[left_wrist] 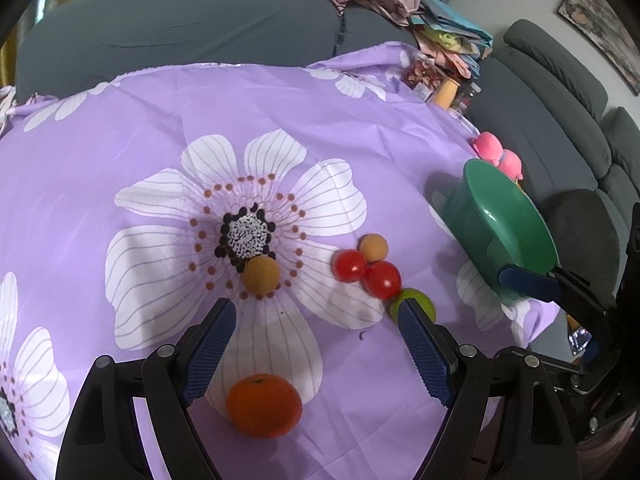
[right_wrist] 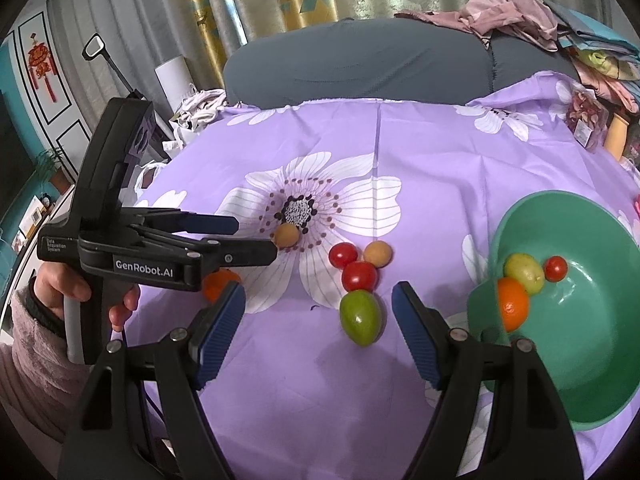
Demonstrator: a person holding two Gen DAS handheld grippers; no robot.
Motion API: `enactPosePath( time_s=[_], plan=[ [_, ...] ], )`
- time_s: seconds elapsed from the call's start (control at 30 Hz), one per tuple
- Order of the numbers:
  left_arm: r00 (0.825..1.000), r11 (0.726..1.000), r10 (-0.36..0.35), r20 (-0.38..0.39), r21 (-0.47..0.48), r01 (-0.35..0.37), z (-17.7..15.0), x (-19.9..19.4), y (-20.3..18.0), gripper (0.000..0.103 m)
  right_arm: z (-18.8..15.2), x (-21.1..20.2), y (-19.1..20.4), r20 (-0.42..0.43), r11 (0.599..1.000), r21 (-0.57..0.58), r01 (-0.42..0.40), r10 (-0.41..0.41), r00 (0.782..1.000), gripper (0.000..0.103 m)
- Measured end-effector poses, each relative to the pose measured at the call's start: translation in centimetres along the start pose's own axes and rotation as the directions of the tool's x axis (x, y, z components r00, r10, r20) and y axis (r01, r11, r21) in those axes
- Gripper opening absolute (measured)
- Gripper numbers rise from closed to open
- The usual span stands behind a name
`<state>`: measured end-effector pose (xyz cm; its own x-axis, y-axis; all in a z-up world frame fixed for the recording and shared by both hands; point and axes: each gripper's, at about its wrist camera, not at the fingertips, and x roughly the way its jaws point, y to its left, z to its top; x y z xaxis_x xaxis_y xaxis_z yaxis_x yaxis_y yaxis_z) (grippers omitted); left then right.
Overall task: Organize fruits
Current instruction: 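Grasp another red tomato with the right gripper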
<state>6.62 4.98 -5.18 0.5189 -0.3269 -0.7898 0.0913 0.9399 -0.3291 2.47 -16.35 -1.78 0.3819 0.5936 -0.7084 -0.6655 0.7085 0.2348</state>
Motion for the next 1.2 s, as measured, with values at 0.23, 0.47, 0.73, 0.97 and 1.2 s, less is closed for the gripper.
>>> enactPosePath(
  time_s=[0.23,0.47,0.73,0.97,1.2],
  plan=[
    [1.000,1.000,0.026,-0.010,-0.014,-0.026,-0.3,0.3,0.7,0.083,-1.0,1.2,0.1,-0.044,1.000,-0.013,-0.012,0.011,0.999,0.076],
    [1.000,0.999,0.023,-0.012,-0.034,-0.023,-0.4,0.5,1.6,0.083,-1.7,3.7,0.5,-0.106,0.999,-0.021,-0.034,0.031,0.994,0.076],
    [1.000,1.000,0.011,0.000,-0.023,-0.011,-0.3,0.4,1.7,0.083,0.1,6.5,0.2,-0.134,0.999,-0.036,0.012,-0.017,0.991,0.070],
    [1.000,1.000,0.004,0.023,-0.027,-0.003,-0.1,-0.3,2.2,0.083,1.6,10.0,-0.2,-0.198,0.986,-0.100,0.137,-0.154,0.968,0.056],
    [1.000,1.000,-0.001,0.018,-0.025,0.002,-0.2,-0.1,2.4,0.083,2.0,11.4,-1.1,-0.239,0.981,-0.109,0.158,-0.180,0.954,0.035]
  ],
)
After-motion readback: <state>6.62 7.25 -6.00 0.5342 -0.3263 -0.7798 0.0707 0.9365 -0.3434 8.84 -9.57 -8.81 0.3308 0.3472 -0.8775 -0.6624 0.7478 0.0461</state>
